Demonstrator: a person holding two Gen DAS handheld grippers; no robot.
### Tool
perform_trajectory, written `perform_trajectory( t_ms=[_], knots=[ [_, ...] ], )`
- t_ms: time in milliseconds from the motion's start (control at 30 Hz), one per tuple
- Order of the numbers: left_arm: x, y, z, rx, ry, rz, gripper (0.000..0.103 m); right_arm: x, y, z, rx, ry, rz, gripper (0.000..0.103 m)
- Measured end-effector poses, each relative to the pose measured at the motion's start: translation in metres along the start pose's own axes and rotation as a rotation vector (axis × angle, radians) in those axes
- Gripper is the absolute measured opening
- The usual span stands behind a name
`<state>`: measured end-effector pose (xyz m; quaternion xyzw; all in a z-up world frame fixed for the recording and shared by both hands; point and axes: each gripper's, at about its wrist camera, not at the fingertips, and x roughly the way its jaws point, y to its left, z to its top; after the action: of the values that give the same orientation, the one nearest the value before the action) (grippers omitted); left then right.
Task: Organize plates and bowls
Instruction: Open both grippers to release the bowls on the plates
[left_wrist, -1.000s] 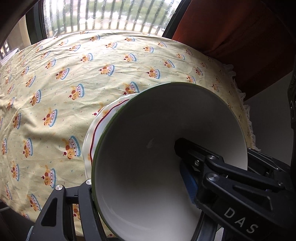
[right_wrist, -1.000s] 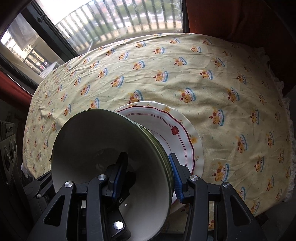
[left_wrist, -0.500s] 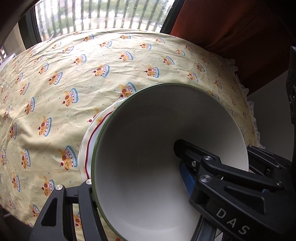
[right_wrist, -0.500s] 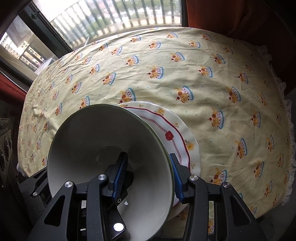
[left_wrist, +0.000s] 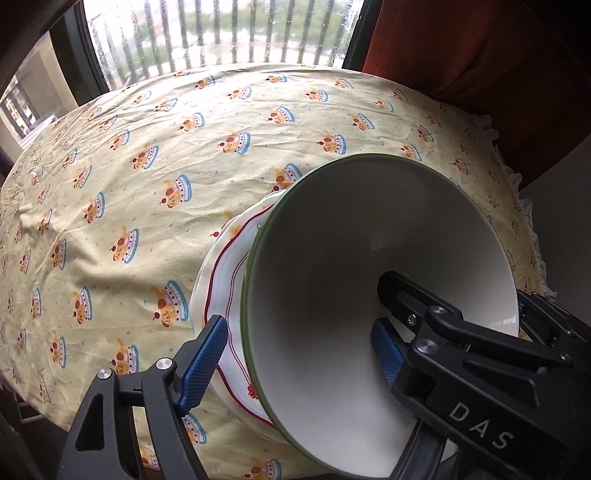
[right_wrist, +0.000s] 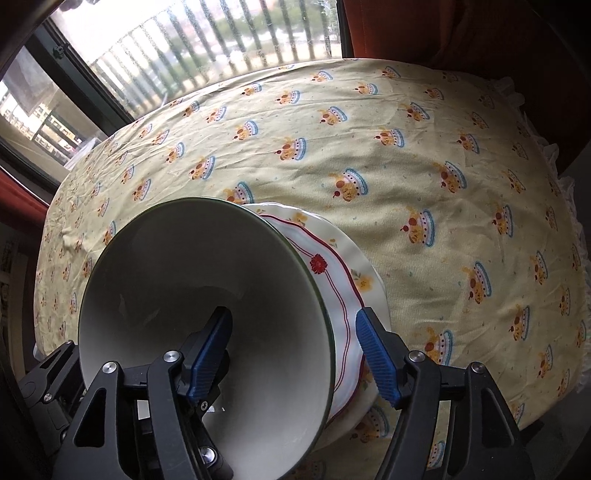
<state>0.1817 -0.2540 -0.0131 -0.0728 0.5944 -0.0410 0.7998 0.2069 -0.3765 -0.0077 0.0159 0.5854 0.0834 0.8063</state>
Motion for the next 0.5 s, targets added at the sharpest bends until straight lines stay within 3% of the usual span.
perform_trajectory(
  t_ms=[167,333,500],
  knots=[
    [-0.003,0.003,0.002,0.041,0.0,-0.03,0.083,-0.007,0.0,-0.004,0.06,-0.018,-0.083,0.08],
    [-0.036,0.017,-0.004,0.142,-0.152,0.008,0.083,-0.034,0.015,-0.016,0.131,-0.119,-0.209,0.08],
    [-0.071,0.05,-0.012,0.161,-0.262,-0.039,0.086,-0.071,0.037,-0.03,0.193,-0.254,-0.32,0.08]
  ],
)
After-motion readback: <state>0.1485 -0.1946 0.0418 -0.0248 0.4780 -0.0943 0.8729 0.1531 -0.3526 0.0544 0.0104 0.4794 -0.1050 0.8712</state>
